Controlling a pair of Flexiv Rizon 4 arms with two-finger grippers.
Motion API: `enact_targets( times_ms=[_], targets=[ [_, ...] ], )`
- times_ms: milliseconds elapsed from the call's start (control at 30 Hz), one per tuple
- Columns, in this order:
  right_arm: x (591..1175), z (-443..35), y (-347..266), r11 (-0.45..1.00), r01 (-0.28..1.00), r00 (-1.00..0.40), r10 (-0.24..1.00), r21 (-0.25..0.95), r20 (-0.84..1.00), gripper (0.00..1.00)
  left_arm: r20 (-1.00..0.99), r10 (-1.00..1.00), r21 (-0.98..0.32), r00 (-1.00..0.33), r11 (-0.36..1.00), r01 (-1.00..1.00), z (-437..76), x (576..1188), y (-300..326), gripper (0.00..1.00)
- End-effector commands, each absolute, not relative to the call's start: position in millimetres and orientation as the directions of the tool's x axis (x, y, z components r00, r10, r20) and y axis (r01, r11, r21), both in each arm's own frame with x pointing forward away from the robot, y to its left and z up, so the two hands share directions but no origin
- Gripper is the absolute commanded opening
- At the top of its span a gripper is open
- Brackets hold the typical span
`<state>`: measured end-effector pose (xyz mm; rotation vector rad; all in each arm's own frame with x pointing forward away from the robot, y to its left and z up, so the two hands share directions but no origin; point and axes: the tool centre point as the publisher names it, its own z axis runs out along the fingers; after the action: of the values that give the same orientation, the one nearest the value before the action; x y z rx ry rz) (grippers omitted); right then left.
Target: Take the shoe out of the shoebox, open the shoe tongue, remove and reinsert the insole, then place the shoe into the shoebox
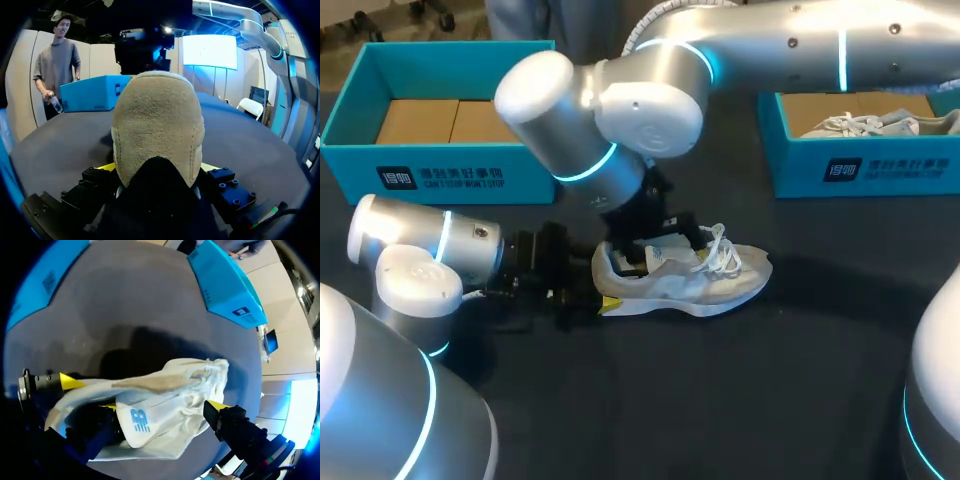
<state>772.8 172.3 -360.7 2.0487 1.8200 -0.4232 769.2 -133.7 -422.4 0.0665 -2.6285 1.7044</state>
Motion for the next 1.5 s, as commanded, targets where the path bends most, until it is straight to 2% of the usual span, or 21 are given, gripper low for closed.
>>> enact_targets(
  times_ms=[33, 67, 133, 300, 333, 367, 1033, 1500],
  targets=[
    [768.4, -350.4, 171.8, -0.116, 0.989, 0.148, 0.873, 0.095, -0.464, 0.95, 0.030, -0.032, -0.913, -0.999, 0.407, -0.040, -426.8, 769.0, -134.2, 0.00],
    [768.4, -348.1, 169.6, -0.123, 0.987, 0.156, 0.870, 0.100, -0.468, 0.74, 0.030, -0.032, -0.913, -0.999, 0.407, -0.040, -426.8, 769.0, -134.2, 0.00],
    [768.0, -346.1, 165.9, -0.132, 0.986, 0.167, 0.866, 0.106, -0.472, 0.44, 0.030, -0.032, -0.913, -0.999, 0.407, -0.040, -426.8, 769.0, -134.2, 0.00],
    [768.2, -334.4, 158.9, -0.154, 0.979, 0.200, 0.863, 0.136, -0.464, 0.13, 0.030, -0.032, -0.913, -0.999, 0.407, -0.040, -426.8, 769.0, -134.2, 0.00],
    [768.2, -333.8, 158.5, -0.156, 0.978, 0.204, 0.863, 0.140, -0.462, 0.10, 0.030, -0.032, -0.913, -0.999, 0.407, -0.040, -426.8, 769.0, -134.2, 0.00],
    [768.6, -330.7, 156.9, -0.161, 0.976, 0.211, 0.869, 0.147, -0.449, 0.00, 0.030, -0.032, -0.913, -0.999, 0.407, -0.040, -426.8, 769.0, -134.2, 0.00],
    [778.9, -318.1, 114.3, -0.198, 0.955, 0.267, 0.899, 0.222, -0.347, 0.00, 0.030, -0.032, -0.913, -0.999, 0.407, -0.040, -426.8, 769.0, -134.2, 0.00],
    [779.3, -334.6, 72.1, -0.230, 0.940, 0.310, 0.884, 0.251, -0.351, 0.00, 0.030, -0.032, -0.913, -0.999, 0.407, -0.040, -426.8, 769.0, -134.2, 0.00]
  ],
)
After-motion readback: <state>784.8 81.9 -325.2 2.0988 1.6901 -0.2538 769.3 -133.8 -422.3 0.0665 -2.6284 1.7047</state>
